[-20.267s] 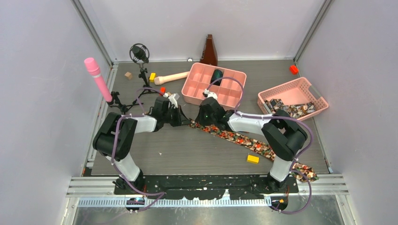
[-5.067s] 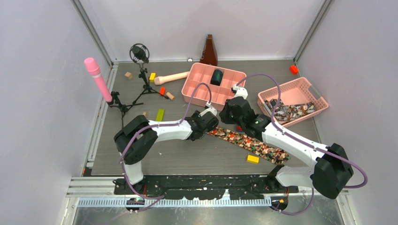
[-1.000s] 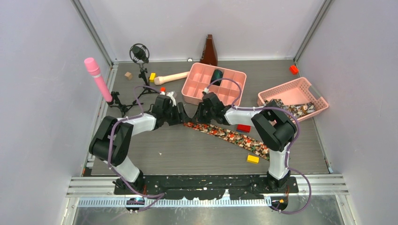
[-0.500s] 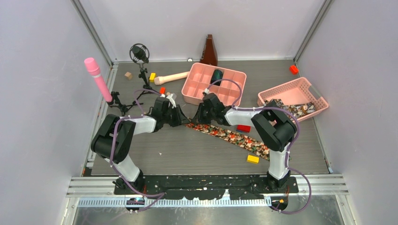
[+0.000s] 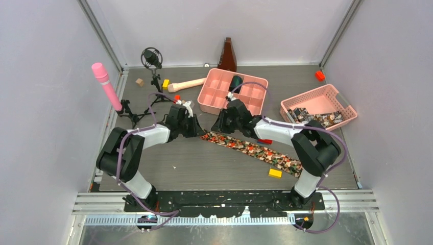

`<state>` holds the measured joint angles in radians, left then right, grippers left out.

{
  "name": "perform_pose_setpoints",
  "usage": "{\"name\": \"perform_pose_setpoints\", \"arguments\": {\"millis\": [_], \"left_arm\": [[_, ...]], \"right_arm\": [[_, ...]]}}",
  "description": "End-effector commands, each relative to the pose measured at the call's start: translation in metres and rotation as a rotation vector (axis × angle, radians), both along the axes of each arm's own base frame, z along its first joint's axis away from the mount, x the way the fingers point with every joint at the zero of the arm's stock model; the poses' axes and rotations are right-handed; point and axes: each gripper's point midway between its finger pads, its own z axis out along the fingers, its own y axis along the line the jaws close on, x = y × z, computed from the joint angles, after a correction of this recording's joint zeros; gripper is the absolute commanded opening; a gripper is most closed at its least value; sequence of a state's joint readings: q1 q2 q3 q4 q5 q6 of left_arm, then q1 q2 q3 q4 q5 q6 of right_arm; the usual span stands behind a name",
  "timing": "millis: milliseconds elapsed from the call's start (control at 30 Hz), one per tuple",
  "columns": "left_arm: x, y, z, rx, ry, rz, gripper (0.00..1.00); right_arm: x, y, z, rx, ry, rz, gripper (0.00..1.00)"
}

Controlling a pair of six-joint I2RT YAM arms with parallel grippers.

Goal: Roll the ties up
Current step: Roll the tie at the center of the board.

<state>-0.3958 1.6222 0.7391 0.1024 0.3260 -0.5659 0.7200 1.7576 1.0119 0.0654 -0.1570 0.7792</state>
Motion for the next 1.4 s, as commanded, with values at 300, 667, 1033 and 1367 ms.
{"name": "perform_pose_setpoints", "arguments": {"millis": [300, 667, 1033, 1367], "left_arm": [[0.007, 0.038, 0.016, 0.546, -0.192, 0.025, 0.0], [0.01, 0.053, 0.029, 0.798, -0.289, 0.052, 0.0], [0.008, 0.051, 0.033, 0.977, -0.329, 0.023, 0.0], [0.001, 0.034, 0.032, 1.133, -0.379, -0.032, 0.0]], "right_arm": [[-0.004, -0.039, 0.053, -0.08, -0.173, -0.049, 0.24], [-0.005, -0.067, 0.055, -0.158, -0.214, -0.113, 0.24], [-0.005, -0.064, 0.051, -0.151, -0.203, -0.116, 0.25], [-0.006, -0.068, 0.051, -0.156, -0.206, -0.129, 0.25]]}}
